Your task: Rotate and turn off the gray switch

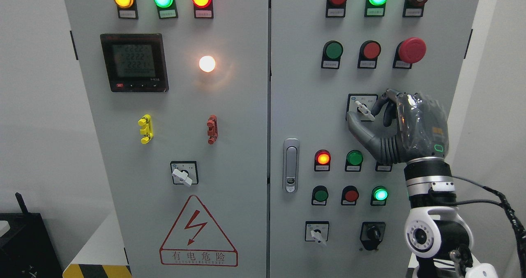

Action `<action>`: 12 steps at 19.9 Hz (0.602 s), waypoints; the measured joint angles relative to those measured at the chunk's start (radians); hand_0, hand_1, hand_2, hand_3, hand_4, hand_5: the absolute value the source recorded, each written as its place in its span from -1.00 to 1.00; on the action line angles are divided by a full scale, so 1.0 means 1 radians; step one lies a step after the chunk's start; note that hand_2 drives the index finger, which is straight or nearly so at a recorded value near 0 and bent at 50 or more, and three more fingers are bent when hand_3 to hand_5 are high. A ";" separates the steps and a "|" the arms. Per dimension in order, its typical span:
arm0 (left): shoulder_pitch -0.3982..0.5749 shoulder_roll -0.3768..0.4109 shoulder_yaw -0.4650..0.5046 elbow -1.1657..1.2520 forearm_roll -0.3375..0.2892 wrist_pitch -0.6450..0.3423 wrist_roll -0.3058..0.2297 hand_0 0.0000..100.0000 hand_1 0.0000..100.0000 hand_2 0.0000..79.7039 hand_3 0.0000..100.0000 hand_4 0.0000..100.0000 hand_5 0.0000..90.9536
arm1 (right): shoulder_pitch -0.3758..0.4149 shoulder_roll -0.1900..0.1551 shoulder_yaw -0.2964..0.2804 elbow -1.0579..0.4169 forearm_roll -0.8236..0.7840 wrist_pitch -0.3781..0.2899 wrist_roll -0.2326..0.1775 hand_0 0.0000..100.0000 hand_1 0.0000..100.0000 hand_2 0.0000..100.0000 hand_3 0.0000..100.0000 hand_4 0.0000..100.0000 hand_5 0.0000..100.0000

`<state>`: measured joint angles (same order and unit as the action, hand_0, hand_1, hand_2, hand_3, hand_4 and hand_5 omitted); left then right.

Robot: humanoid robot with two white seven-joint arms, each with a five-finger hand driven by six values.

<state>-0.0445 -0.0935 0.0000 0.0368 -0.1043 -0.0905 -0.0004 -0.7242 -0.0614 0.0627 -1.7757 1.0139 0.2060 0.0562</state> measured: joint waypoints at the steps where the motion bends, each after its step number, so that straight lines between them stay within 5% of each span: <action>1: 0.000 0.000 0.000 0.000 0.000 0.000 0.000 -0.76 -0.22 -1.00 -1.00 -1.00 -1.00 | 0.000 0.000 0.001 0.001 0.000 0.000 0.000 -0.66 -0.27 0.32 0.88 0.65 0.80; 12: 0.000 0.000 0.000 0.000 0.000 0.000 0.000 -0.76 -0.22 -1.00 -1.00 -1.00 -1.00 | -0.006 0.000 0.003 0.006 0.001 0.001 0.000 -0.44 -0.31 0.34 0.89 0.66 0.80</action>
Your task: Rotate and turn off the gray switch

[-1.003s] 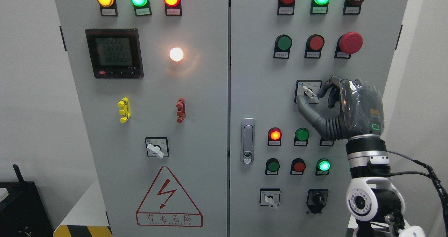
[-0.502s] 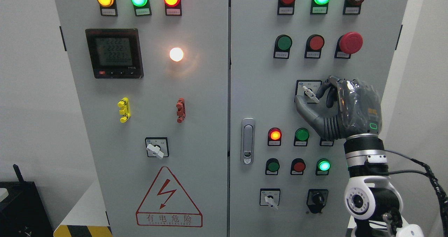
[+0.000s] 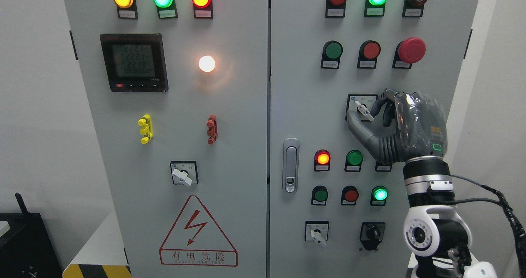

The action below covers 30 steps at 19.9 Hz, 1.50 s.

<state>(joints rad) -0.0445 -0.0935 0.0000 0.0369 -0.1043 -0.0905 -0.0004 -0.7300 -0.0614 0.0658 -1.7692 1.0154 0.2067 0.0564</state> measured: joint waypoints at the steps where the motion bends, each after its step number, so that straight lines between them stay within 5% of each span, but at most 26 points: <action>1: 0.000 0.000 0.000 0.000 0.000 0.000 0.000 -0.76 -0.22 -1.00 -1.00 -1.00 -1.00 | 0.000 0.000 0.000 0.000 0.000 0.000 0.000 -0.44 -0.31 0.34 0.89 0.66 0.80; 10: 0.000 0.000 0.000 0.000 0.000 0.000 0.000 -0.76 -0.22 -1.00 -1.00 -1.00 -1.00 | -0.002 0.000 0.002 0.005 0.001 0.000 0.001 -0.44 -0.26 0.36 0.89 0.67 0.80; 18: 0.000 0.000 0.000 0.000 0.000 0.000 0.000 -0.76 -0.22 -1.00 -1.00 -1.00 -1.00 | -0.003 0.000 0.003 0.007 0.000 0.006 0.002 -0.14 -0.32 0.37 0.89 0.67 0.79; 30: 0.000 0.000 0.000 0.000 0.000 0.000 0.000 -0.76 -0.22 -1.00 -1.00 -1.00 -1.00 | -0.004 0.000 0.004 0.009 0.001 0.008 0.029 -0.07 -0.31 0.38 0.90 0.67 0.79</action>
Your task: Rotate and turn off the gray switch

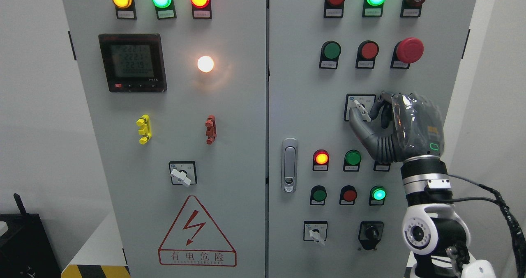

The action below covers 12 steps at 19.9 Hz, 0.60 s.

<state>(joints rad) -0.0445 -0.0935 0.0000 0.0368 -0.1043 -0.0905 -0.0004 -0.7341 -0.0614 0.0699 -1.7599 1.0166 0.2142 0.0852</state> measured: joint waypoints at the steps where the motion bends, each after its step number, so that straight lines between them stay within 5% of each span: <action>1: 0.000 0.000 0.000 0.000 0.000 0.000 0.000 -0.76 -0.22 -1.00 -1.00 -1.00 -1.00 | 0.000 0.000 0.000 0.000 0.000 0.000 0.001 -0.05 -0.32 0.39 0.90 0.67 0.79; 12: 0.000 0.000 0.000 0.000 0.000 0.000 0.000 -0.76 -0.22 -1.00 -1.00 -1.00 -1.00 | -0.003 0.000 0.001 0.002 -0.001 -0.001 0.006 0.04 -0.39 0.41 0.91 0.67 0.79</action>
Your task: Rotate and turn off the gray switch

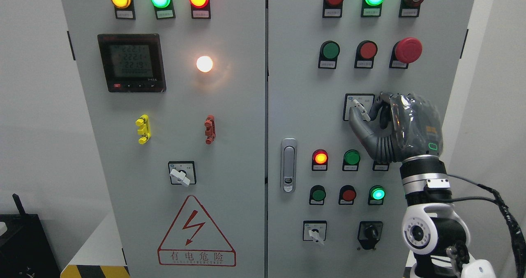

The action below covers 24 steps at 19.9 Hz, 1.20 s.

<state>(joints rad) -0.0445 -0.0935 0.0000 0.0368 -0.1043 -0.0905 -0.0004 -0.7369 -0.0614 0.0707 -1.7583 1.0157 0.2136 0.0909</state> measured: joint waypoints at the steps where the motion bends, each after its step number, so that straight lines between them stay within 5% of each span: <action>1: 0.000 0.000 0.000 0.000 0.000 0.000 0.000 -0.76 -0.22 -1.00 -1.00 -1.00 -1.00 | 0.000 0.000 0.000 0.000 0.000 0.000 0.000 0.05 -0.40 0.41 0.92 0.67 0.79; 24: 0.000 0.000 0.000 0.000 0.000 0.000 0.000 -0.76 -0.22 -1.00 -1.00 -1.00 -1.00 | -0.005 0.000 0.009 0.009 -0.002 -0.001 0.001 0.17 -0.54 0.45 0.94 0.67 0.79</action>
<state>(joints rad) -0.0445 -0.0935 0.0000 0.0368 -0.1043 -0.0905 -0.0004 -0.7424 -0.0613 0.0800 -1.7489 1.0132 0.2122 0.0920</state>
